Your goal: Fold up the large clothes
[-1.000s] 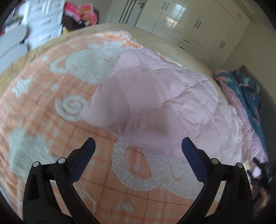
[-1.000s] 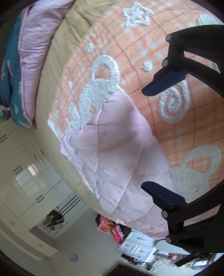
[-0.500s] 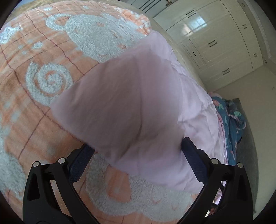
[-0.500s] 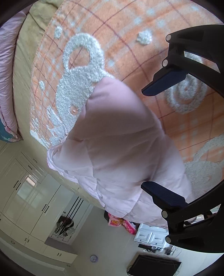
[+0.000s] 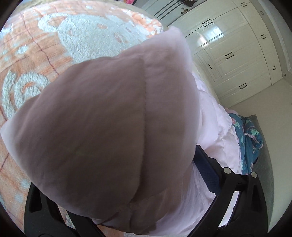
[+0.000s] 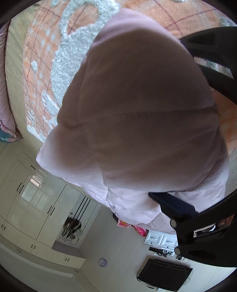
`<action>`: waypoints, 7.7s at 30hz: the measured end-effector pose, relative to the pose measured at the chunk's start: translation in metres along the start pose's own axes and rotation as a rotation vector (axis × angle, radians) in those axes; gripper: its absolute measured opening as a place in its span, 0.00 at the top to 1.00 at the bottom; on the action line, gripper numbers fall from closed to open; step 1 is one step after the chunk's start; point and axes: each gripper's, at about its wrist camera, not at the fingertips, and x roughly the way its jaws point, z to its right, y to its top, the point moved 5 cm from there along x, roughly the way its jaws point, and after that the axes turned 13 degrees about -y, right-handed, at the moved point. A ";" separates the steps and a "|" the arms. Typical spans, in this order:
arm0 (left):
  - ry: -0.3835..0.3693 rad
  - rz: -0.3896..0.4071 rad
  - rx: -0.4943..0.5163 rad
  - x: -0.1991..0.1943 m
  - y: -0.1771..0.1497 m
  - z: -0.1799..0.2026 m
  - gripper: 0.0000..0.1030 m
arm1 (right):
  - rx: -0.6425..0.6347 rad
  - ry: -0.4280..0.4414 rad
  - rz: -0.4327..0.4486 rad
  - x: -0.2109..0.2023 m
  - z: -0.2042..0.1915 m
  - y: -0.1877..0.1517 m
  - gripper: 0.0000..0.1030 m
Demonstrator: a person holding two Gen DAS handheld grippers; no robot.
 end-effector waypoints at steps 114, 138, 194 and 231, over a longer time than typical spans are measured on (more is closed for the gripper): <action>0.147 -0.093 0.460 -0.193 -0.126 0.002 0.52 | -0.292 -0.294 -0.026 -0.210 0.044 -0.163 0.22; 0.147 -0.075 0.547 -0.279 -0.158 0.021 0.21 | -0.481 -0.255 0.186 -0.325 0.008 -0.198 0.04; 0.053 -0.114 0.768 -0.292 -0.258 0.093 0.09 | -0.763 -0.198 0.266 -0.341 -0.049 -0.308 0.04; 0.067 -0.101 0.783 -0.298 -0.256 0.097 0.09 | -0.766 -0.193 0.273 -0.344 -0.052 -0.306 0.04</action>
